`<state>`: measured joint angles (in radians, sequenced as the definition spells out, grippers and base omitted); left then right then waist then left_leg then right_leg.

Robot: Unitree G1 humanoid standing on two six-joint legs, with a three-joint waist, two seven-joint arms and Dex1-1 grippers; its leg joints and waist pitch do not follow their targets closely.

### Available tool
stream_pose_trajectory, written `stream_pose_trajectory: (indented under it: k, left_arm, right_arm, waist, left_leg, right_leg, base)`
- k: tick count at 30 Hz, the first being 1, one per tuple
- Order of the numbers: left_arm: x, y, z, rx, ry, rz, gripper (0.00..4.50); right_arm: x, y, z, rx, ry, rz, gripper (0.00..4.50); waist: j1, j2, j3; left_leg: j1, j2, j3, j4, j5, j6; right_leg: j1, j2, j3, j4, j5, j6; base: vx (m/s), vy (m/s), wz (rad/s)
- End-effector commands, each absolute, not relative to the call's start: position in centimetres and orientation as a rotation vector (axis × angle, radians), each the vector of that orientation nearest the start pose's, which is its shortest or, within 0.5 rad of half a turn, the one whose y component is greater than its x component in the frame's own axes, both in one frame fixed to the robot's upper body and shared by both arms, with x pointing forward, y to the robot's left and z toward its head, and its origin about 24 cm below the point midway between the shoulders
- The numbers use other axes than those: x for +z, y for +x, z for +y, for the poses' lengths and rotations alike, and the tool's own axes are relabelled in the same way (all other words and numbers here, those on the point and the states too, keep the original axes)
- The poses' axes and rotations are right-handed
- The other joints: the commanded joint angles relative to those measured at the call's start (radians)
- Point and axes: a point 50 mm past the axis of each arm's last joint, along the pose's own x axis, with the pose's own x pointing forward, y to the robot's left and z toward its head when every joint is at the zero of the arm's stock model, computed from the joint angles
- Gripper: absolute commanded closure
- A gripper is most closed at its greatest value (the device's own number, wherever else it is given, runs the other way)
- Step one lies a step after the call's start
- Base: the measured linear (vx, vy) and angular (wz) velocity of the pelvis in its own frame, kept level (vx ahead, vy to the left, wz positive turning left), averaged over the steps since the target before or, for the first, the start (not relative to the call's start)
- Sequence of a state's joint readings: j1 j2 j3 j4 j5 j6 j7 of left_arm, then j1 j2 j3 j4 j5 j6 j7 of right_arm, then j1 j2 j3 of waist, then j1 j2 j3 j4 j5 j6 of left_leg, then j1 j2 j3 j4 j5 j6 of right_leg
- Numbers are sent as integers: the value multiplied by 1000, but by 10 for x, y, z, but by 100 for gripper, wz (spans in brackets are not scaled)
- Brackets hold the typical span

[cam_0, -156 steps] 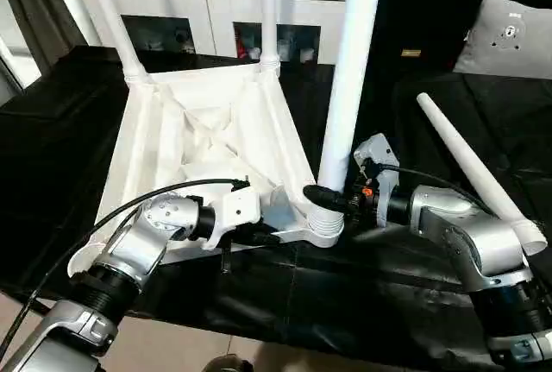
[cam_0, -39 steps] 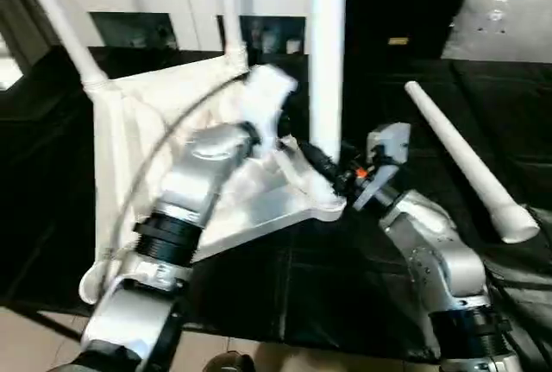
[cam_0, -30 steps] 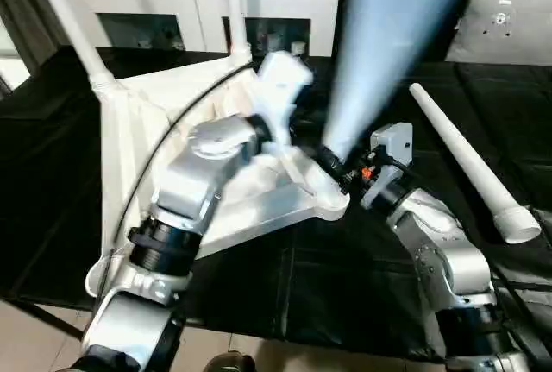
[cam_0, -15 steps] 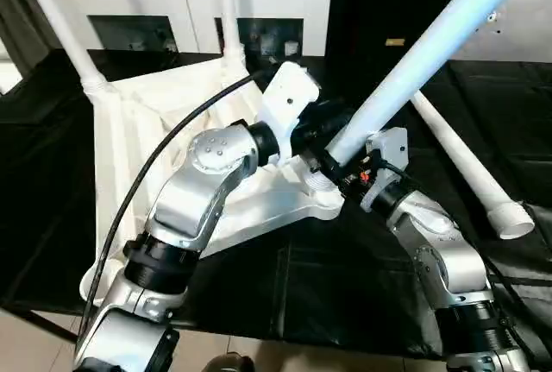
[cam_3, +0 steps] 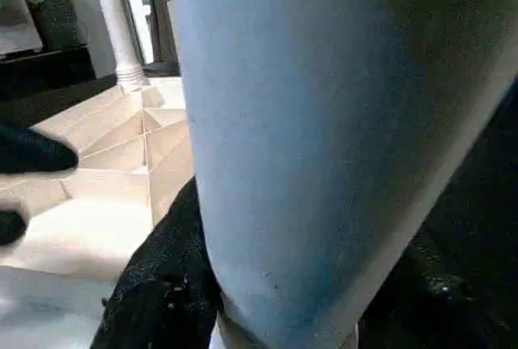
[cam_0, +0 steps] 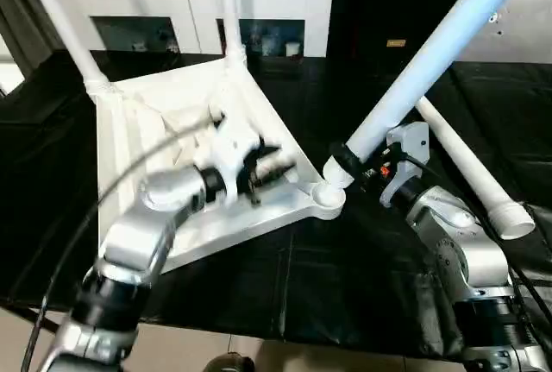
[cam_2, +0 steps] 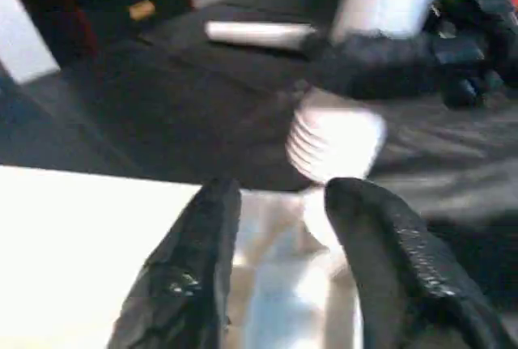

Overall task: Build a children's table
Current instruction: Insert table leg to table base

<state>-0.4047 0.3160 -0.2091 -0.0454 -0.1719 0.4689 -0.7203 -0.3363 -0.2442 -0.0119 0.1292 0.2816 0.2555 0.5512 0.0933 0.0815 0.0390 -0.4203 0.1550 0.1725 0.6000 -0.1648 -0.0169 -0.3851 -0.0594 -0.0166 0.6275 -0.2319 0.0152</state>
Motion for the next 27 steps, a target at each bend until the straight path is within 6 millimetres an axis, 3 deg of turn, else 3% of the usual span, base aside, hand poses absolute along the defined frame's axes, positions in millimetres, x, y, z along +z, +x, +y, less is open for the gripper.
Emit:
stream_pose_trajectory:
  k: [1, 10, 14, 16, 27]
  left_arm:
    - [93, 289, 102, -1006, 222, 236, 199]
    - [59, 291, 103, -1041, 255, 376, 190]
    - [54, 290, 103, -1060, 270, 400, 190]
    - [50, 293, 104, -1060, 300, 414, 225]
    - [44, 304, 106, -1036, 302, 425, 314]
  right_arm:
    - [97, 309, -151, 630, 49, 24, 262]
    - [93, 305, -148, 650, 46, 54, 262]
    - [93, 305, -148, 653, 41, 59, 262]
    - [92, 304, -149, 653, 35, 61, 262]
    - [89, 303, -146, 673, 27, 77, 262]
  waist:
    - [1, -8, -63]
    - [-2, -5, -64]
    - [-2, -5, -65]
    - [-3, -4, -65]
    - [-1, -7, -65]
  left_leg:
    - [39, 65, -28, -71, -183, 26]
    - [38, 64, -29, -70, -182, 23]
    - [38, 65, -29, -70, -179, 23]
    - [39, 64, -28, -69, -181, 23]
    - [38, 65, -28, -68, -179, 28]
  right_leg:
    - [30, -75, 29, -68, -15, -213]
    - [30, -76, 29, -71, -21, -206]
    - [31, -77, 29, -68, 8, -215]
    - [31, -76, 29, -68, 11, -217]
    - [32, -80, 28, -67, 16, -229]
  base:
    - [0, 0, 0]
    - [0, 0, 0]
    - [0, 0, 0]
    - [0, 0, 0]
    - [0, 0, 0]
